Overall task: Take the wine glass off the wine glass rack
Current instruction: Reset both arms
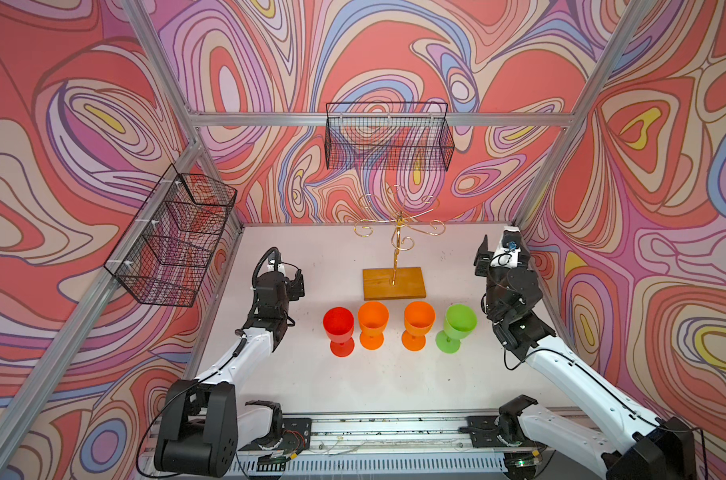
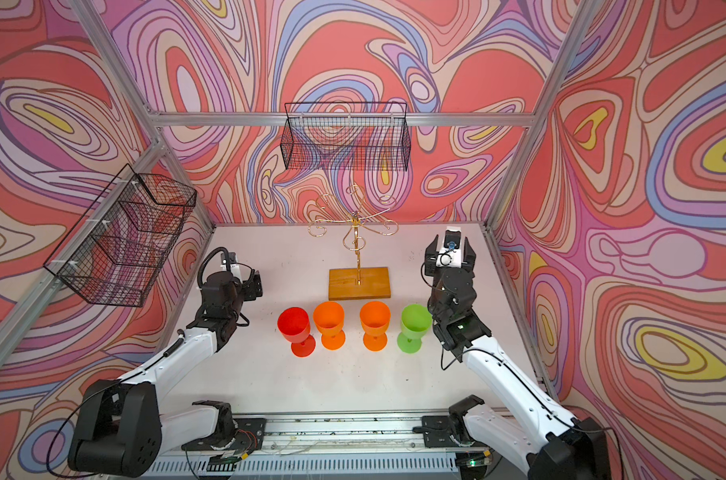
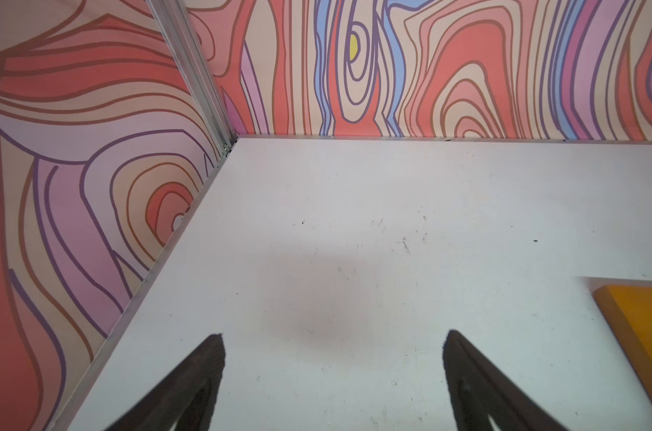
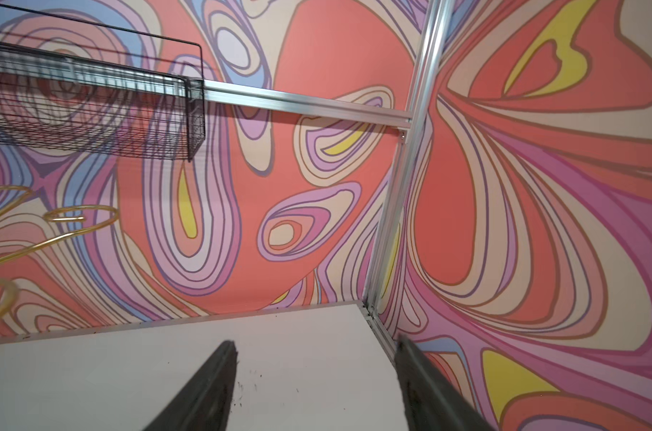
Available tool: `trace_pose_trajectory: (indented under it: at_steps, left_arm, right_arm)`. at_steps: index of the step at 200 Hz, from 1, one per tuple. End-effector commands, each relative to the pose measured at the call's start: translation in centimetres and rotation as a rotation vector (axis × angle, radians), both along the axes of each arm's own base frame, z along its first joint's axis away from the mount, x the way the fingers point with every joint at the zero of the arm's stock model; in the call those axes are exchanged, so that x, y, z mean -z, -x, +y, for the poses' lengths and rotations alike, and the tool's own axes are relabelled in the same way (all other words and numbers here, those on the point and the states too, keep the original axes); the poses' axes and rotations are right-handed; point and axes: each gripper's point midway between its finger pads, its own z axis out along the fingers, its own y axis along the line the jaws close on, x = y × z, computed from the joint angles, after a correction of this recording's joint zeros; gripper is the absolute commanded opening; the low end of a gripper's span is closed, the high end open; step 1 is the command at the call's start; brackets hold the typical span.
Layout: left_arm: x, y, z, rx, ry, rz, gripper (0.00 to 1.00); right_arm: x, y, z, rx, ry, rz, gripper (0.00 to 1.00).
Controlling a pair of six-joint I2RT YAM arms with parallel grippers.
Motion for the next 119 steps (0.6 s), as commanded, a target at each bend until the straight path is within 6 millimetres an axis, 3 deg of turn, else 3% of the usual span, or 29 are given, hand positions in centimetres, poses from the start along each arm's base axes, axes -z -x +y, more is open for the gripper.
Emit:
trace_pose_trajectory:
  at_steps: [1,57,64,119]
  left_arm:
    - [-0.7,-0.8,-0.2,0.028,0.031,-0.073,0.9]
    - [0.5,-1.5,0.9,0.018,0.056,-0.087,0.91]
    - [1.8,-0.8,1.0,0.016,0.06,-0.065,0.91]
    - [3.3,-0.1,1.5,0.008,0.068,0.003,0.86]
  right_arm:
    - [2.4,-1.3,-1.0,-0.017,-0.092,0.015,0.71]
    - [8.3,-4.1,-4.4,0.059,-0.172,0.08,0.71]
    - [9.1,-4.5,-4.3,0.055,-0.176,0.097,0.71]
    - [14.0,-6.2,-4.3,0.063,-0.186,0.178,0.71]
